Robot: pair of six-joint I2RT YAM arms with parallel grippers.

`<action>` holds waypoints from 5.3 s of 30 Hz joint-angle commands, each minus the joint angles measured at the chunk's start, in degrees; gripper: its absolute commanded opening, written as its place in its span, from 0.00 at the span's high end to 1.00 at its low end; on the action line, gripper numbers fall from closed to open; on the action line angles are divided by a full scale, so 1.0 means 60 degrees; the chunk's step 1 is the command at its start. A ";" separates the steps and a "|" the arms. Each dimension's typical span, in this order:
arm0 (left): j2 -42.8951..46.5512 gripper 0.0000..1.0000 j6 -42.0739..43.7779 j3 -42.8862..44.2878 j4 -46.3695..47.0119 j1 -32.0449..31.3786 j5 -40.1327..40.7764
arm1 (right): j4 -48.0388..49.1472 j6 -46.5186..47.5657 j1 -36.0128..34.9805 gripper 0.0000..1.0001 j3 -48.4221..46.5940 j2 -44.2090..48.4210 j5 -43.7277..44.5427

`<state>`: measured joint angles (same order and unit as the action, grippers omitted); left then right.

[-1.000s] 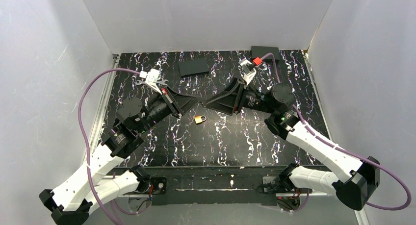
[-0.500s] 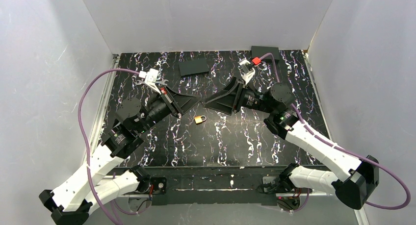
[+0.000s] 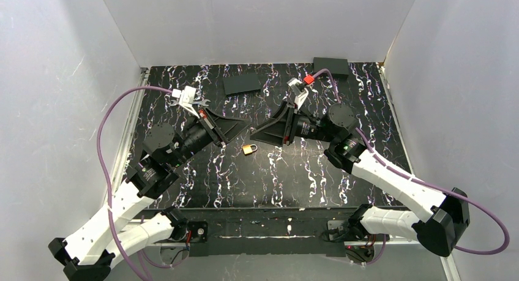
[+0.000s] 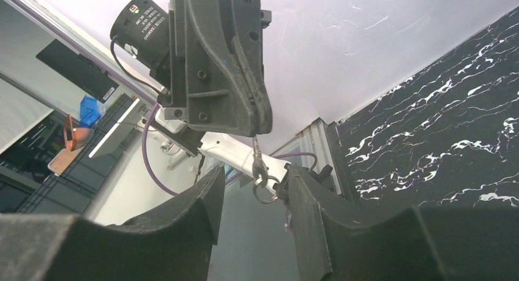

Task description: Unlock with the key

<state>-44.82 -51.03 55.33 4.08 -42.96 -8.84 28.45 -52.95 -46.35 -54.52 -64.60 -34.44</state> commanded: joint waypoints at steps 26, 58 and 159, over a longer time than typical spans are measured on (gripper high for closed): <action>0.0319 1.00 0.0173 -0.0358 0.0187 -0.0010 0.0402 | 0.0147 0.0095 -0.0170 0.64 -0.0391 0.0117 0.0342; 0.0931 0.69 0.0653 -0.0484 -0.1297 -0.0006 0.1334 | -0.0124 0.0181 -0.0171 0.99 0.0163 0.0508 0.0954; 0.0591 1.00 0.1709 0.0903 -0.4753 0.0143 -0.0285 | -0.3932 0.2388 -0.0231 0.22 -0.1440 0.0447 0.0584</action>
<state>-40.03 -41.93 56.29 -12.51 -42.44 -11.92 8.34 -45.65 -47.62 -61.45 -62.96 -28.18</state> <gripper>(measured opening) 0.012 0.784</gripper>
